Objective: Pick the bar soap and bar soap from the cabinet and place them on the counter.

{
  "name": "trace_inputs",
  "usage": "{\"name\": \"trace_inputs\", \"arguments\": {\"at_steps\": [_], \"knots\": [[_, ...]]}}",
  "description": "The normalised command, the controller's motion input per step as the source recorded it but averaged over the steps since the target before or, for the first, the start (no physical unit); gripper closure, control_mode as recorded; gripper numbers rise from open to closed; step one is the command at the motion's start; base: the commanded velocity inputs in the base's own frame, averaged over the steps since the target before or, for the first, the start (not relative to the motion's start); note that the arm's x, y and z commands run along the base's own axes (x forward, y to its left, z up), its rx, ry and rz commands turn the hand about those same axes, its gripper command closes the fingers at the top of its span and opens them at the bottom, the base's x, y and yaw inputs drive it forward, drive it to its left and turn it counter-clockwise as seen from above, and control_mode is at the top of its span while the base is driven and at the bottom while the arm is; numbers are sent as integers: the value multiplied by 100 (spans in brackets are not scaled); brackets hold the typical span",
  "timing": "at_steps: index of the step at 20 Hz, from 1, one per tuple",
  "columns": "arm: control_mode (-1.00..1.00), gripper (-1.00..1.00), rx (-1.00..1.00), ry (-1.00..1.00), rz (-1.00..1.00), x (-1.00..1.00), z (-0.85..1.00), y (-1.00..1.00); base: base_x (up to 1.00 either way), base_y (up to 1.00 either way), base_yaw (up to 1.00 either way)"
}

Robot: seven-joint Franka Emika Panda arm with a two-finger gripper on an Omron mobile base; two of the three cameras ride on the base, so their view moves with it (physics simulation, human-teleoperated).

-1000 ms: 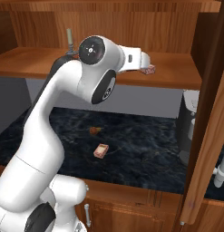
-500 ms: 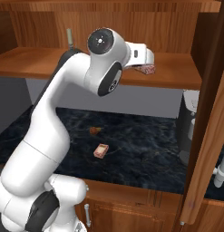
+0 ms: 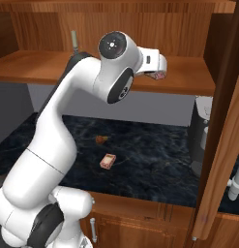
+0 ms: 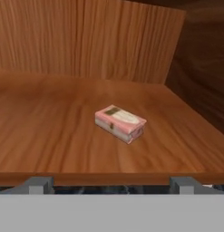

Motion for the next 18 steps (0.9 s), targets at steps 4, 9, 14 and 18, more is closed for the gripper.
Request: {"name": "trace_inputs", "arguments": {"at_steps": [4, 9, 14, 18], "knots": [[-100, -100, 0, 0, 1, 27, -9, -1, 0, 0, 0], [-100, -100, 0, 0, 3, 28, 0, -6, 0, 0, 0], [-100, -100, 0, 3, 5, 23, 0, -12, 0, 0, 0], [-100, -100, 0, 8, 5, 22, 0, -17, 0, 0, 0]]}}
